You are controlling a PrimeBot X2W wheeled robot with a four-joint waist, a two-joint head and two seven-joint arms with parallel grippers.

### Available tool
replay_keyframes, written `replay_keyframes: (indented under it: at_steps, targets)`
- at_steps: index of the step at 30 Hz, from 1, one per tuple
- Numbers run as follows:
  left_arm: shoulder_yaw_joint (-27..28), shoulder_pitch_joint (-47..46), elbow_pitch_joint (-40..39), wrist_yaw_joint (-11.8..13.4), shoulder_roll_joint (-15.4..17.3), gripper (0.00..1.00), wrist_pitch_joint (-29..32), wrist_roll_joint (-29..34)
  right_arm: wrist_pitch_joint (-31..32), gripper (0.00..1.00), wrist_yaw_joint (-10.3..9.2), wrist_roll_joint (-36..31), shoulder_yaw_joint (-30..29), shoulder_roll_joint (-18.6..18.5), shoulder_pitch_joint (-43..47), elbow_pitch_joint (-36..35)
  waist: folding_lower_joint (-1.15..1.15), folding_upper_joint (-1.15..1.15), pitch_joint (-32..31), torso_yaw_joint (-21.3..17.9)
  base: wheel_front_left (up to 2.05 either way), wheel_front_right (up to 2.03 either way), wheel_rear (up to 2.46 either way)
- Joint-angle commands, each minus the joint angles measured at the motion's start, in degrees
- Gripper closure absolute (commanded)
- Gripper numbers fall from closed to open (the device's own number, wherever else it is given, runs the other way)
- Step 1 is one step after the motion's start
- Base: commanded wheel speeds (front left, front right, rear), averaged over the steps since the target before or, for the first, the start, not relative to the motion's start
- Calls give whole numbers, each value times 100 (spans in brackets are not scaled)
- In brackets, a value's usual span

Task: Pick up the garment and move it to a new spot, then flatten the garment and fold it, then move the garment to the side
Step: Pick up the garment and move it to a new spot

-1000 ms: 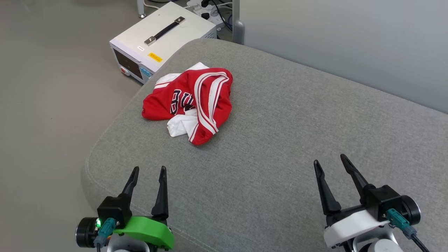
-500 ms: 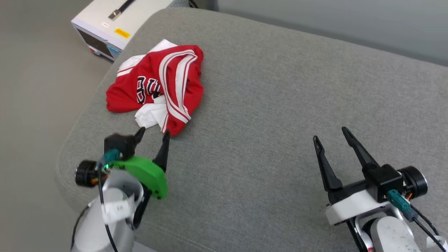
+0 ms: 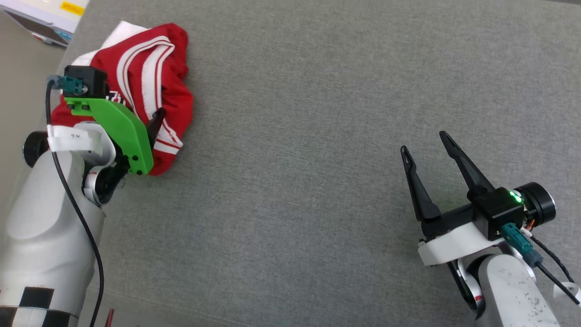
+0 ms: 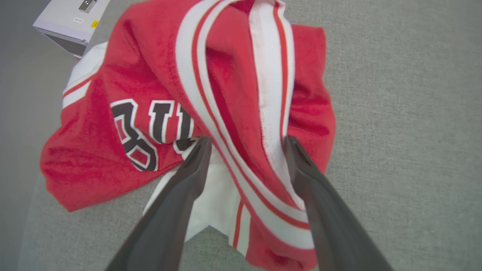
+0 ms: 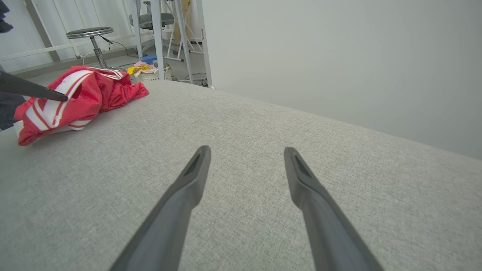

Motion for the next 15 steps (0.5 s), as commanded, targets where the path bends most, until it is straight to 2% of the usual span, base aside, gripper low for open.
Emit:
replay_keyframes:
  at_steps: [1, 9, 10, 11, 12, 13, 15]
  targets:
    - [-36, -157, 77, -17, 61, 0, 50, -67, -52, 0, -3, -14, 21, -9, -134, -18, -1, -1, 394, -371, 0, 0, 0]
    - [-207, -382, 633, -17, 231, 0, 98, -306, -52, 0, -3, -7, 68, 10, -274, 56, -1, -1, 520, -504, 0, 0, 0]
    - [-241, -374, 706, -17, 233, 21, 72, -346, -52, 0, -3, -2, 72, 13, -277, 70, -1, -1, 506, -512, 0, 0, 0]
    - [-260, -368, 756, -17, 237, 84, 34, -381, -52, 0, -3, 2, 72, 16, -275, 84, -1, -1, 489, -515, 0, 0, 0]
    - [-292, -357, 806, -17, 245, 100, -17, -423, -52, 0, -3, 6, 66, 19, -267, 102, -1, -1, 458, -514, 0, 0, 0]
    - [-326, -343, 830, -17, 252, 100, -61, -463, -52, 0, -3, 8, 58, 22, -255, 117, -1, -1, 428, -510, 0, 0, 0]
    - [-427, -286, 854, -17, 355, 100, -558, -550, -52, 0, -3, 13, 15, 30, -211, 174, -1, -1, 212, -478, 0, 0, 0]
